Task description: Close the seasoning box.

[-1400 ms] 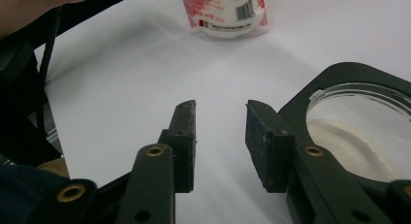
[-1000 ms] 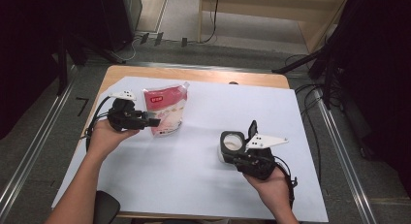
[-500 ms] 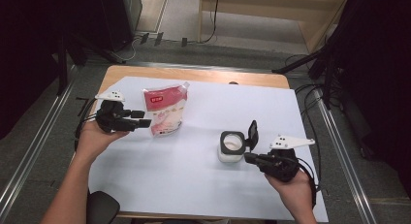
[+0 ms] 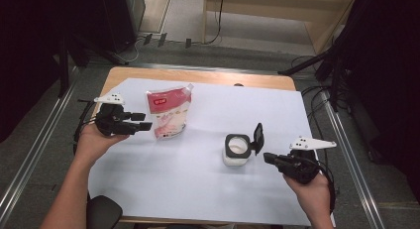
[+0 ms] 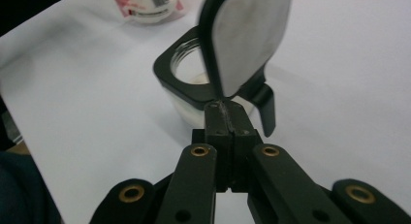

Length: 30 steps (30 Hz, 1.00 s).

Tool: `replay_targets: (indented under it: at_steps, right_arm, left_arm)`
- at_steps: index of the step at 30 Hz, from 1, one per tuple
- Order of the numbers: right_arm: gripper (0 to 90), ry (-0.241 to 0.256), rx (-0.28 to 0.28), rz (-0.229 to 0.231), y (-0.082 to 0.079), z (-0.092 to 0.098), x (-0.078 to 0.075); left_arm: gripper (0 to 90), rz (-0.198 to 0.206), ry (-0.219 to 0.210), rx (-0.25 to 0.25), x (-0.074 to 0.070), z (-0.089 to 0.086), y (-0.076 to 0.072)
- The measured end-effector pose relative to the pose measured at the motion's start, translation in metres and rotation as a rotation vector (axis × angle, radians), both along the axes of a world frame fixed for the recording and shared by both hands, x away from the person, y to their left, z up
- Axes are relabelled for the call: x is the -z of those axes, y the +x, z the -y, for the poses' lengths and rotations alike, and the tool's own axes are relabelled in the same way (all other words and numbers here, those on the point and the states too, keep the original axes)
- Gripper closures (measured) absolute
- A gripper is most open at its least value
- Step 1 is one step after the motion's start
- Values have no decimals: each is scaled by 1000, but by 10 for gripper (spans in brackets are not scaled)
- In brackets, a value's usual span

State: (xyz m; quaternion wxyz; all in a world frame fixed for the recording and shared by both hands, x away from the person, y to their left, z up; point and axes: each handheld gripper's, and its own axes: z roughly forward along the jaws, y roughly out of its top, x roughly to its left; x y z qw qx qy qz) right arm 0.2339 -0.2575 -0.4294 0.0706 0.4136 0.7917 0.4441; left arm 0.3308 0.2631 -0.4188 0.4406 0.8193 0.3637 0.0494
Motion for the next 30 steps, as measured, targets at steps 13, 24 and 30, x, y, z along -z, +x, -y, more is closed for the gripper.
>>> replay_targets:
  at_steps: [13,24,30]
  right_arm:
    - [900,49,76,17,23,-2,3]
    - [900,55,87,23,38,-10,5]
    - [900,70,91,29,46,-11,3]
  left_arm:
    - [460,-6,14,9,1,1,0]
    - [461,-6,6,11,1,1,0]
    - [462,-10,6,2,2,1,0]
